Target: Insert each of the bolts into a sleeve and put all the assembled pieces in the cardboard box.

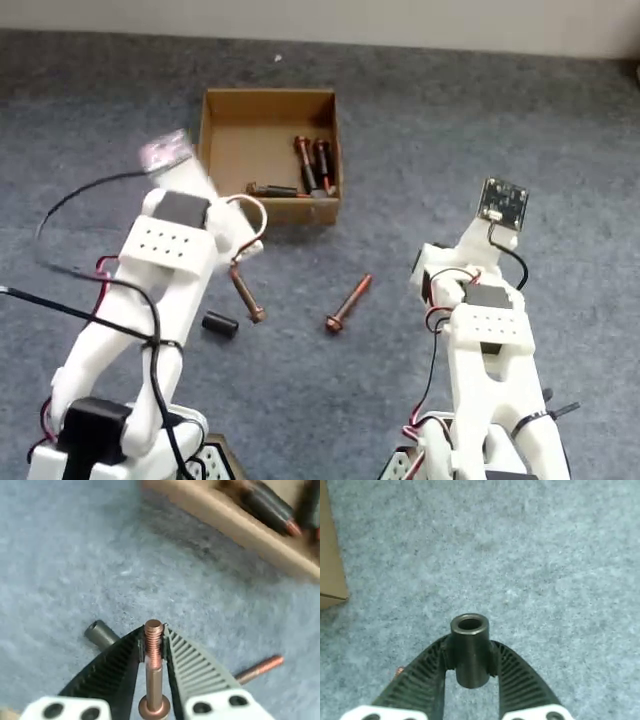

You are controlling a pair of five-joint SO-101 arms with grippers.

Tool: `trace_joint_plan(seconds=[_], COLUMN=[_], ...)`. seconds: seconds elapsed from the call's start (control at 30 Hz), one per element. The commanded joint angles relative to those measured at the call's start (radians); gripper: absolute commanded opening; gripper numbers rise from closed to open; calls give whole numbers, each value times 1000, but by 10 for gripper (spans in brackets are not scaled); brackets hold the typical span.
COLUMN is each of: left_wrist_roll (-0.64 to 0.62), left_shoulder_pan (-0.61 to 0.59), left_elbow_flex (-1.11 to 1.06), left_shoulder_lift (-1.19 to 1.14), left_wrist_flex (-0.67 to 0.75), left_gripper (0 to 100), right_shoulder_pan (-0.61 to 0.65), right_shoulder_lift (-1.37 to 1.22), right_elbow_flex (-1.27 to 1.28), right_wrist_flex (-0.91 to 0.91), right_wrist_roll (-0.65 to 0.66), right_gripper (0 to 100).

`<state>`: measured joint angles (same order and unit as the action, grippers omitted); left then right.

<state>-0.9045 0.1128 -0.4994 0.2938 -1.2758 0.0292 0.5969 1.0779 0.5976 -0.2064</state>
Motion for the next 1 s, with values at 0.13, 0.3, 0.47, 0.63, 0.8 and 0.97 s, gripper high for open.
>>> trace_joint_plan(seconds=[0.13, 0.3, 0.47, 0.63, 0.8, 0.97], left_wrist_roll=[-301, -563, -476, -462, -460, -459], left_shoulder_pan=[-31, -79, -114, -114, -113, -111], left_elbow_flex=[-124, -147, -143, -143, -143, -147], left_shoulder_lift=[133, 139, 147, 147, 145, 145], left_wrist_flex=[72, 72, 75, 75, 78, 78], left_gripper=[8, 8, 8, 15, 172, 332], right_shoulder_pan=[-7, -7, -7, -7, -7, -7], right_shoulder_lift=[30, 30, 30, 30, 30, 30], right_elbow_flex=[-7, -7, -7, -7, -7, -7], right_wrist_flex=[-21, -21, -21, -21, -21, -21], right_wrist_roll=[-5, -5, -5, -5, -5, -5], right_gripper=[4, 4, 4, 4, 4, 4])
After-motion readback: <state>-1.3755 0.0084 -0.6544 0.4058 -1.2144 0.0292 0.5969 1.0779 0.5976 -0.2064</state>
